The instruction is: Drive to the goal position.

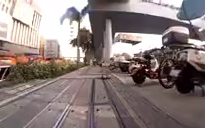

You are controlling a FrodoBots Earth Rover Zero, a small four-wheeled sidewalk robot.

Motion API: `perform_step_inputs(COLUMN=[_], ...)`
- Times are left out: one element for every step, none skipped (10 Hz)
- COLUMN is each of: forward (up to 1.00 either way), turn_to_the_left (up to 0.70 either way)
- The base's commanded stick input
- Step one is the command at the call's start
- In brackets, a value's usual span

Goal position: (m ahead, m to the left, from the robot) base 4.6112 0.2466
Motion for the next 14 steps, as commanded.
perform_step_inputs(forward=[0.45,0.45,0.45,0.45,0.45,0.45,0.45,0.45,0.45,0.45,0.45,0.45,0.45,0.45], turn_to_the_left=[0.00,0.00,0.00,0.00,0.00,0.00,0.00,0.00,0.00,0.00,0.00,0.00,0.00,0.00])
